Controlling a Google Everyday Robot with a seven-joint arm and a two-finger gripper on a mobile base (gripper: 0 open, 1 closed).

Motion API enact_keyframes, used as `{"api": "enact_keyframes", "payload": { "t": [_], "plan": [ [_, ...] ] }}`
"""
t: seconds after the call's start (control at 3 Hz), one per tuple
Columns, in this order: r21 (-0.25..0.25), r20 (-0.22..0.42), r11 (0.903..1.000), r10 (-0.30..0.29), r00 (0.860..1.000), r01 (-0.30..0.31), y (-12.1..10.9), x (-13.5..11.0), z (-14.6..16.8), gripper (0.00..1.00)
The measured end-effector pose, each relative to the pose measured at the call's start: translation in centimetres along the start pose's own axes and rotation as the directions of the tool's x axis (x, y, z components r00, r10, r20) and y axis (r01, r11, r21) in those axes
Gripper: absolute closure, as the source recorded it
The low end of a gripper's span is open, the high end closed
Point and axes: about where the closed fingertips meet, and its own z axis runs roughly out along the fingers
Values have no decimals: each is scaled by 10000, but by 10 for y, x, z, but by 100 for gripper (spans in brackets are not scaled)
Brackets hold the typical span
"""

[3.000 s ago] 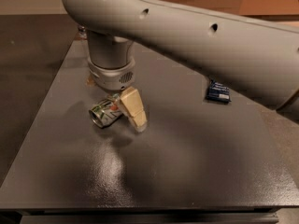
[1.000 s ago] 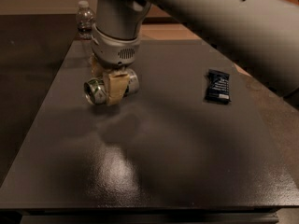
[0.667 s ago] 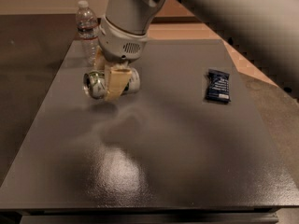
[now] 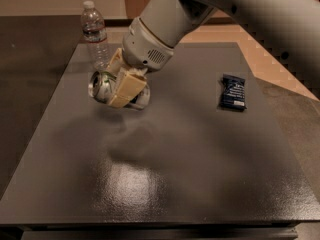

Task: Place 7up can upright

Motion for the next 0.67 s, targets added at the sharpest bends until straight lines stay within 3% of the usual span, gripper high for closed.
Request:
{"api": "enact_keyframes", "payload": {
  "t": [0.33,0.67],
  "plan": [
    [165,1391,9978,608,9884,-637,2,-3,0,100],
    [312,2653,9922,1083,9581,-1208,4,-6,3,100]
  ]
}}
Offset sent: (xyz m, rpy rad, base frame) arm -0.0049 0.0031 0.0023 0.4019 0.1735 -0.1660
